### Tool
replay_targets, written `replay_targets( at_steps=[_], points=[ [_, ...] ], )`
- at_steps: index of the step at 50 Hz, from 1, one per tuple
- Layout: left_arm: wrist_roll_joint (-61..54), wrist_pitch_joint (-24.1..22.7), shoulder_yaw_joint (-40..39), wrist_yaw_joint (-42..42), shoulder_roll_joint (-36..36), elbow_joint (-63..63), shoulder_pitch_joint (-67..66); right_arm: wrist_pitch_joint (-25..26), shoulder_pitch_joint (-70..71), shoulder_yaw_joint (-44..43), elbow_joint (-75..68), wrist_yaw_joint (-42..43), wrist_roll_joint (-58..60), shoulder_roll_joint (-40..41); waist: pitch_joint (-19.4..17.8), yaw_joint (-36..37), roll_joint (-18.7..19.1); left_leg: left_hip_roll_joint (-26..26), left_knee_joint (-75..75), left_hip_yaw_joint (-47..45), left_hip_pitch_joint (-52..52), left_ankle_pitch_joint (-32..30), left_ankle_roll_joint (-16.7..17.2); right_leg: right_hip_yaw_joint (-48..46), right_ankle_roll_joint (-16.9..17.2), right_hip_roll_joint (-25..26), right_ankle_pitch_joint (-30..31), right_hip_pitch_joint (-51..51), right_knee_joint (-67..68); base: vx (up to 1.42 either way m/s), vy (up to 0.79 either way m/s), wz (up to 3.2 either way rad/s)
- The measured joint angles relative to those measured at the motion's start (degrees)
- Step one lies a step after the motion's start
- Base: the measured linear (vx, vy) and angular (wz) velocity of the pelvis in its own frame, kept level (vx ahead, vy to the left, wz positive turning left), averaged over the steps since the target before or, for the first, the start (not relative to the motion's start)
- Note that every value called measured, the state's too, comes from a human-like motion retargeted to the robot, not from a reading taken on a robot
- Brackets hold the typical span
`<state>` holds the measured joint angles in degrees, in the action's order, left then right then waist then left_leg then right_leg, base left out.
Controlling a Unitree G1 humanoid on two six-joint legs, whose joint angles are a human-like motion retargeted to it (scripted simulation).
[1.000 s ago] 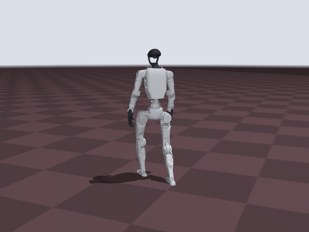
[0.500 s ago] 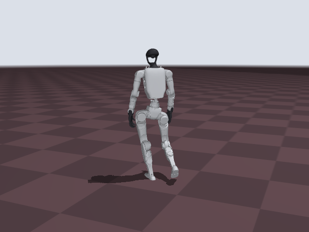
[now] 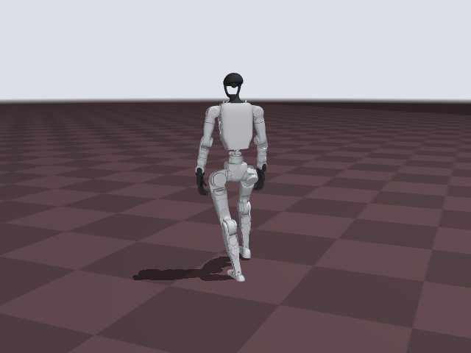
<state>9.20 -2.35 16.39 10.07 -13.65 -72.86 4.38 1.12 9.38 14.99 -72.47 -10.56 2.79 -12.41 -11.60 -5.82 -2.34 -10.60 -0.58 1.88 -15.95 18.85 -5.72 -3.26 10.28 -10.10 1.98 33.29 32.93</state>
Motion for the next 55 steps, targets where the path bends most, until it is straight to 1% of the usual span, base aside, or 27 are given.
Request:
replay_targets(
  at_steps=[2,5,8,10,13,16,18,21,25,28,30,33,35,37,39,43,45,46,48,50,52,55],
  points=[
    [-0.2,-0.2,-0.2,-0.3,-0.2,-0.3,0.6,0.0,0.5,-0.1,-0.4,0.2,-0.3,0.0,0.0,0.1,0.7,1.0,0.8,0.0,-0.4,1.0,0.0,-0.1,1.4,1.5,5.0,-0.9,-4.6,0.18,-0.07,-0.01],
    [-0.5,-0.5,-0.1,-1.0,-0.1,-0.4,0.5,0.0,0.1,-0.3,-0.5,0.9,-0.7,0.2,0.1,0.3,0.3,0.9,2.2,0.4,-1.7,2.5,-0.4,1.1,3.4,2.1,9.8,-0.6,-5.2,0.21,-0.10,0.00],
    [-0.9,-0.8,0.0,-1.6,-0.2,-0.4,1.1,0.0,0.1,-0.6,-0.7,1.5,-1.5,0.5,0.1,0.5,0.2,1.2,4.3,0.7,-2.6,4.4,-0.5,1.3,4.6,3.1,13.7,-1.3,-6.3,0.26,-0.12,-0.03],
    [-1.2,-0.9,0.1,-2.0,-0.1,-0.2,1.5,0.0,0.1,-0.8,-0.8,2.1,-2.0,0.6,0.0,0.8,0.4,1.8,6.0,0.8,-3.1,5.8,-0.4,1.0,4.7,4.0,16.2,-2.1,-6.8,0.30,-0.15,-0.12],
    [-1.5,-1.0,0.5,-2.5,0.2,0.1,1.9,0.0,-0.2,-1.0,-1.0,2.8,-2.8,0.8,0.2,1.1,0.4,2.1,8.8,1.0,-3.8,7.7,0.0,0.7,4.7,4.6,16.4,-2.9,-5.9,0.35,-0.13,-0.10],
    [-1.7,-1.1,1.0,-3.1,0.6,0.4,2.6,0.0,-0.5,-1.2,-1.3,3.4,-3.4,0.9,0.3,1.2,0.6,2.6,12.1,1.1,-4.0,9.1,0.8,0.3,4.1,4.8,14.0,-4.0,-4.6,0.39,-0.11,-0.01],
    [-1.9,-1.1,1.3,-3.5,1.0,0.6,2.9,-0.1,-0.9,-1.3,-1.6,3.7,-3.7,1.0,0.4,1.2,0.8,3.1,14.5,0.6,-3.8,9.3,1.8,-0.2,2.9,5.0,10.8,-4.5,-3.4,0.40,-0.12,-0.02],
    [-2.4,-1.1,1.6,-3.5,1.3,0.7,4.1,-0.2,-0.4,-1.3,-2.3,3.7,-4.2,0.7,0.5,0.7,2.1,4.8,18.9,1.9,-2.8,8.5,4.1,-1.7,1.0,6.5,6.1,-6.1,-3.6,0.41,-0.13,-0.04],
    [-2.8,-1.3,2.1,-3.6,1.8,1.2,4.5,-0.6,-0.7,-0.8,-2.6,3.8,-4.5,0.3,0.6,0.7,4.3,7.2,27.7,3.1,-0.2,4.0,8.7,-2.7,-1.1,9.9,2.6,-8.5,-4.5,0.37,-0.11,-0.22],
    [-2.9,-1.4,2.4,-3.3,1.9,1.8,4.5,-1.1,-0.9,-0.1,-2.2,3.7,-4.5,-0.2,0.7,0.9,6.6,9.5,36.3,4.1,3.3,-1.3,13.2,-3.3,-2.6,13.5,1.4,-11.0,-7.2,0.33,-0.09,-0.29],
    [-2.7,-1.5,2.6,-3.2,1.9,2.4,4.3,-1.4,-1.2,0.4,-1.5,3.7,-4.3,-0.6,0.9,1.3,7.8,11.0,42.7,4.2,6.0,-4.2,15.6,-3.2,-3.5,15.5,0.4,-12.2,-8.2,0.31,-0.07,-0.31],
    [-2.3,-1.4,2.6,-2.9,1.6,3.4,4.1,-1.7,-1.4,0.9,-0.4,3.8,-4.1,-1.3,1.1,2.1,9.6,13.2,52.3,4.0,10.6,-7.8,18.3,-3.0,-4.7,18.3,-0.6,-14.5,-10.6,0.30,-0.05,-0.29],
    [-2.0,-1.3,2.5,-2.7,1.3,4.1,4.1,-1.8,-1.5,1.1,0.4,3.8,-3.8,-1.9,1.2,2.7,10.4,14.7,58.5,3.6,13.7,-9.5,19.2,-2.7,-5.4,19.9,-1.3,-16.2,-12.2,0.29,-0.04,-0.30],
    [-1.9,-1.2,2.5,-2.6,1.0,4.8,4.1,-1.8,-1.5,1.3,1.0,3.8,-3.7,-2.4,1.1,3.6,10.8,16.3,64.0,2.9,16.8,-9.6,18.9,-2.1,-5.9,21.1,-2.1,-17.8,-13.6,0.29,-0.03,-0.30],
    [-1.7,-1.0,2.3,-2.5,0.7,5.3,4.2,-1.7,-1.6,1.4,1.6,3.8,-3.5,-2.9,1.1,4.6,11.0,18.0,69.0,2.2,19.9,-8.7,17.8,-1.5,-6.2,22.1,-2.9,-19.4,-14.7,0.29,-0.03,-0.30],
    [-1.0,-0.7,1.8,-2.4,0.2,6.3,4.1,-1.5,-1.6,1.3,2.2,3.9,-2.8,-3.4,0.8,6.8,10.8,21.0,76.0,1.2,25.9,-4.7,14.3,0.0,-6.5,23.2,-4.5,-22.7,-16.4,0.29,-0.04,-0.29],
    [-0.7,-0.5,1.3,-2.0,-0.4,6.5,4.9,-1.3,-0.8,1.0,2.2,3.4,-2.5,-3.7,0.1,7.8,9.4,21.0,77.3,0.7,28.8,-3.0,12.3,1.0,-6.4,22.4,-4.9,-24.9,-18.1,0.29,-0.04,-0.23],
    [-0.4,-0.6,1.2,-2.2,-0.4,6.7,4.5,-1.3,-1.2,1.1,2.3,3.5,-2.2,-3.7,0.1,8.5,9.6,21.5,77.7,0.8,30.1,-1.7,11.8,1.4,-6.6,22.8,-5.7,-25.7,-18.0,0.30,-0.05,-0.29],
    [0.1,-0.5,0.8,-2.0,-0.7,7.0,4.6,-1.2,-0.9,0.9,2.2,3.3,-1.8,-3.8,-0.5,9.7,8.7,21.1,76.9,0.7,32.6,-0.1,10.6,2.2,-6.6,22.3,-6.7,-27.6,-18.7,0.31,-0.05,-0.27],
    [0.5,-0.6,0.6,-2.1,-0.7,7.3,3.9,-1.2,-1.3,1.1,2.3,3.3,-1.4,-3.7,-0.7,10.9,8.8,21.3,75.5,1.1,34.9,1.7,10.0,2.8,-7.0,22.7,-8.2,-29.2,-18.6,0.32,-0.05,-0.27],
    [0.9,-0.6,0.3,-1.7,-1.1,7.3,4.3,-1.2,-0.7,0.7,1.9,2.7,-1.2,-3.7,-1.4,11.8,7.2,19.3,71.5,0.6,36.8,2.2,9.5,3.5,-7.0,21.2,-9.4,-31.2,-19.3,0.33,-0.04,-0.18],
    [1.5,-0.8,0.2,-1.5,-1.2,7.2,4.0,-1.4,-0.7,0.5,1.4,2.3,-1.0,-3.6,-2.1,13.1,6.2,17.3,64.4,0.6,39.0,2.5,9.5,4.4,-7.2,20.2,-11.5,-33.4,-19.4,0.34,-0.03,-0.19]
  ],
)
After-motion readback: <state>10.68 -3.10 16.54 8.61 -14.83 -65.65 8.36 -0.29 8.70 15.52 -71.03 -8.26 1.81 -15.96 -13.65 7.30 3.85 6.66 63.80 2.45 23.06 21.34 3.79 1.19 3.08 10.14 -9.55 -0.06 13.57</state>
